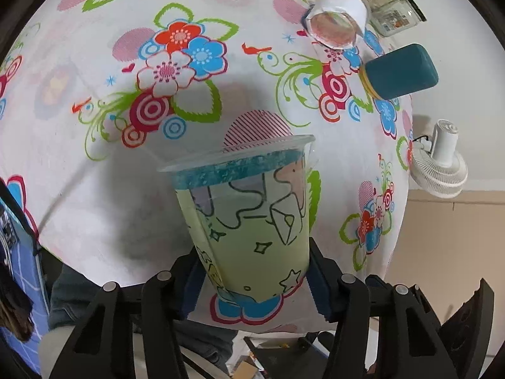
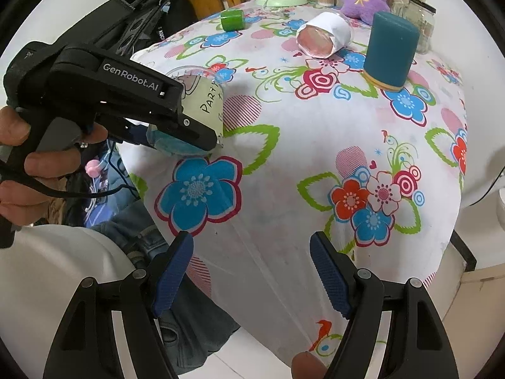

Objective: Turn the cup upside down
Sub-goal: 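Bring the left gripper to the cup and close it around the cup body, then hold the cup in the left gripper and rotate it rim-down, then lower the inverted cup with the left gripper onto the tablecloth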

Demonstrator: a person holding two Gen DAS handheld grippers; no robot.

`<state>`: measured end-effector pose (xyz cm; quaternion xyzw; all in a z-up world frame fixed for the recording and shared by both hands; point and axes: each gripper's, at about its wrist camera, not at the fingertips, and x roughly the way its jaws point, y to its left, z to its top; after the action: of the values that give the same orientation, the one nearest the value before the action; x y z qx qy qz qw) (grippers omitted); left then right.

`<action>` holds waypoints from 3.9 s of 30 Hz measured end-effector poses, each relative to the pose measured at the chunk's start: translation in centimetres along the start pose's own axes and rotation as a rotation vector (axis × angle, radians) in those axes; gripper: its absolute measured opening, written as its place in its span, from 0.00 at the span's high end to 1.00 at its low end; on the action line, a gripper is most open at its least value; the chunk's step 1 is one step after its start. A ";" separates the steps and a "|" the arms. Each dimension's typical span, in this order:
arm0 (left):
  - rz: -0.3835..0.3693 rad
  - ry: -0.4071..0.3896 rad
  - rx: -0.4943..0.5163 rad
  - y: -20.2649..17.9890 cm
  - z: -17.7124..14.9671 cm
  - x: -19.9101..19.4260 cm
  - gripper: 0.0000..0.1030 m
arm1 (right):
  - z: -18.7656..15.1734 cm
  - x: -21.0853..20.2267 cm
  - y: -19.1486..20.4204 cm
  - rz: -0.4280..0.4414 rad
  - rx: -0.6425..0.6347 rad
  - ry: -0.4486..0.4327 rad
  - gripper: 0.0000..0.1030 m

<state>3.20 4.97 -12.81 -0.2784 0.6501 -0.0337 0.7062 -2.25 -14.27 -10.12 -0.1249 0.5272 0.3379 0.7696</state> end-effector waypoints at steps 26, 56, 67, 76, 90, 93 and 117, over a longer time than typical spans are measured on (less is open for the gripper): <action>0.423 0.087 0.576 2.2 5.2 -6.4 0.43 | 3.5 2.7 3.8 0.289 0.089 -0.226 0.24; 0.850 0.950 0.784 3.0 5.3 0.8 0.41 | 3.9 4.7 5.9 0.354 0.072 -0.258 0.24; 0.840 0.926 0.762 2.4 6.8 1.7 0.21 | 5.0 4.7 5.1 0.349 0.088 -0.272 0.24; 0.831 0.899 0.757 2.1 7.5 2.0 0.17 | 5.2 4.6 5.1 0.345 0.086 -0.276 0.24; 0.680 0.755 0.742 3.3 5.6 -1.6 0.06 | 5.6 3.9 5.4 0.329 0.079 -0.290 0.24; 0.666 0.744 0.731 4.0 5.1 -1.4 0.06 | 5.6 4.1 5.8 0.333 0.083 -0.282 0.24; 0.606 0.720 0.681 5.1 5.9 -0.6 0.17 | 5.6 4.5 5.4 0.325 0.109 -0.269 0.24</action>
<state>7.07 11.58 -14.54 0.1919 0.8525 -0.1297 0.4687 -0.71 -5.46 -10.97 0.0496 0.4505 0.4421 0.7740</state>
